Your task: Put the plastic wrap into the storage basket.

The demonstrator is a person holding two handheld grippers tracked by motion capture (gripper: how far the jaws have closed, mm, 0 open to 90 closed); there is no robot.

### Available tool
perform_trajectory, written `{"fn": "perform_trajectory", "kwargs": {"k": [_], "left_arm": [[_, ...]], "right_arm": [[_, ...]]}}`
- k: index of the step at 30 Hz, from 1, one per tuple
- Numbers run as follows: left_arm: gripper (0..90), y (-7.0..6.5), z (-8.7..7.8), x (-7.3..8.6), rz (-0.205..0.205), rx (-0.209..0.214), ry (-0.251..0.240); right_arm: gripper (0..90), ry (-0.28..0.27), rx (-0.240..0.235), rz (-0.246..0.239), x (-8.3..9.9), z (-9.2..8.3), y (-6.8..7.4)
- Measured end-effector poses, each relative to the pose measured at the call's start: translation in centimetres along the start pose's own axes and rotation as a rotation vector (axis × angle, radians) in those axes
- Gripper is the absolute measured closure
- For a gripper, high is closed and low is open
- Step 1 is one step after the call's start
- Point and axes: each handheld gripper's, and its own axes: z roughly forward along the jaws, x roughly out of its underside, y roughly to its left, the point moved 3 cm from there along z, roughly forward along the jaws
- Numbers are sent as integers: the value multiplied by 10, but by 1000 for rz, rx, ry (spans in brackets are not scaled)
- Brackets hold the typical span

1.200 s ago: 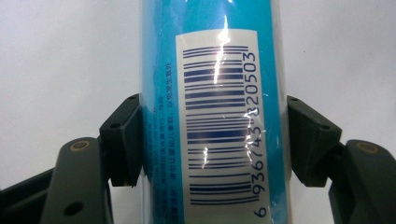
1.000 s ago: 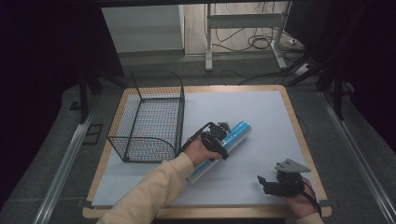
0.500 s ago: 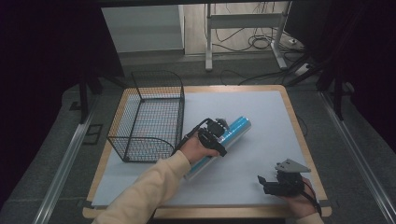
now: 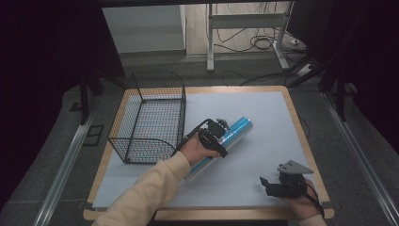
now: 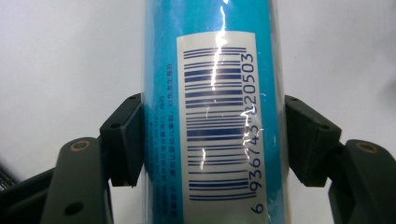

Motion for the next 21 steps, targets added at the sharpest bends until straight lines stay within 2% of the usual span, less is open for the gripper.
{"fn": "perform_trajectory", "kwargs": {"k": [7, 21], "left_arm": [[314, 3, -5, -2, -3, 0, -9], [315, 5, -25, -8, -2, -5, -54]], "right_arm": [[122, 1, 1, 0, 0, 0, 0], [122, 4, -2, -1, 0, 0, 0]]}}
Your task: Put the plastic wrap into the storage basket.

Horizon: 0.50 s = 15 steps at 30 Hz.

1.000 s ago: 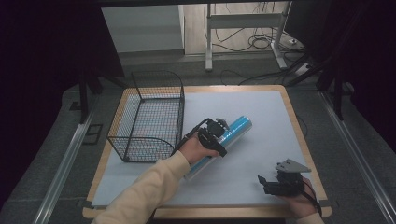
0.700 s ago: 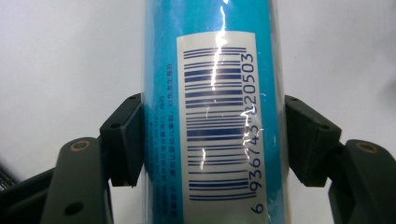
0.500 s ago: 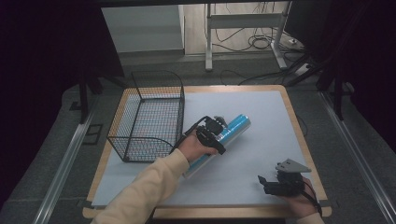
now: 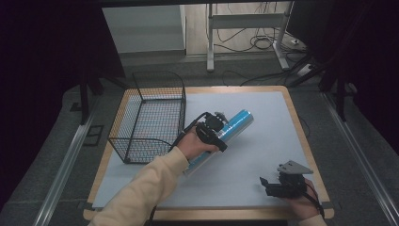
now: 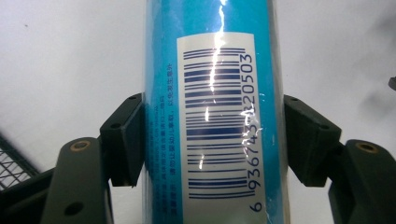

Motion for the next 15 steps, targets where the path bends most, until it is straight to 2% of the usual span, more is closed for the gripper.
{"fn": "perform_trajectory", "kwargs": {"k": [8, 15], "left_arm": [[315, 4, -7, -3, -6, 9, -12], [315, 5, -15, -8, 2, -4, -27]], "right_arm": [[122, -2, 1, 0, 0, 0, 0], [122, -2, 2, -2, 0, 0, 0]]}}
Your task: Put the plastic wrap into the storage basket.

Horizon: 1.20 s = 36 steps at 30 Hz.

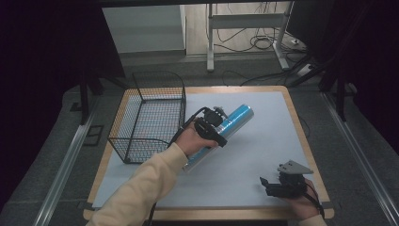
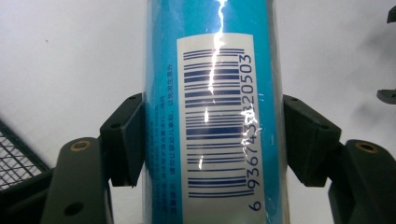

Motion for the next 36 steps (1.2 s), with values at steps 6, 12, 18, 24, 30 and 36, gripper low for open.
{"fn": "perform_trajectory", "kwargs": {"k": [6, 12, 18, 24, 30, 36], "left_arm": [[315, 2, -7, -3, -2, 13, -21], [315, 4, -15, -7, 6, -3, -29], [315, 7, -24, -10, 3, -21, -50], [315, 9, -28, -13, 3, -18, -59], [315, 11, -33, -16, 4, -24, -68], [315, 13, -39, -21, 3, -29, -82]], "right_arm": [[122, -1, -1, -1, 0, 0, 0], [122, 1, -1, -1, 0, 0, 1], [122, 2, -1, -3, 0, 0, 1], [122, 5, -2, -4, 0, 0, 1], [122, 4, -4, -12, 0, 1, 3], [122, 3, -2, -3, 0, 0, 2]]}}
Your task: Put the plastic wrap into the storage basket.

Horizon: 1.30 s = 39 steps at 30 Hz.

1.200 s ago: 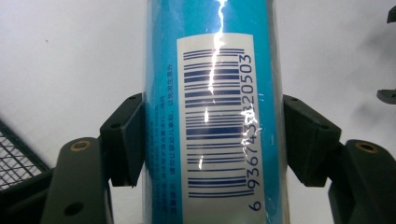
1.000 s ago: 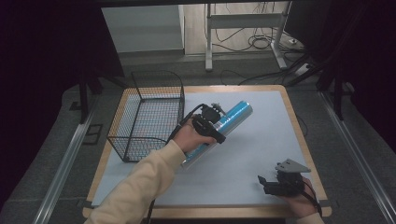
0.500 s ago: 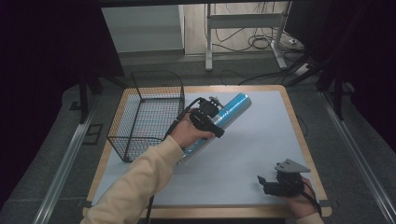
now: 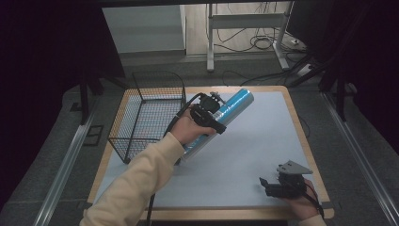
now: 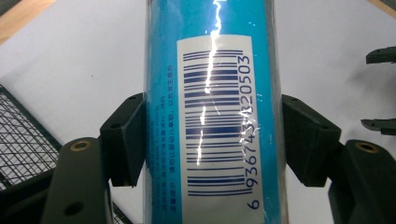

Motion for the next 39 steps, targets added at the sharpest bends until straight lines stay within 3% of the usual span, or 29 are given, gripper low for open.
{"fn": "perform_trajectory", "kwargs": {"k": [13, 23, 30, 39], "left_arm": [[315, 8, -23, -13, 0, -10, -49], [315, 31, -45, -28, -27, -58, -92], [315, 46, -48, -29, -41, -90, -100], [316, 66, -48, -24, -90, -115, -96]], "right_arm": [[122, 3, 2, -2, 0, 0, 0], [123, 4, 5, -4, 1, 0, -1], [124, 10, 5, -6, 1, 0, -1], [124, 19, 6, -5, 2, 2, -1]]}}
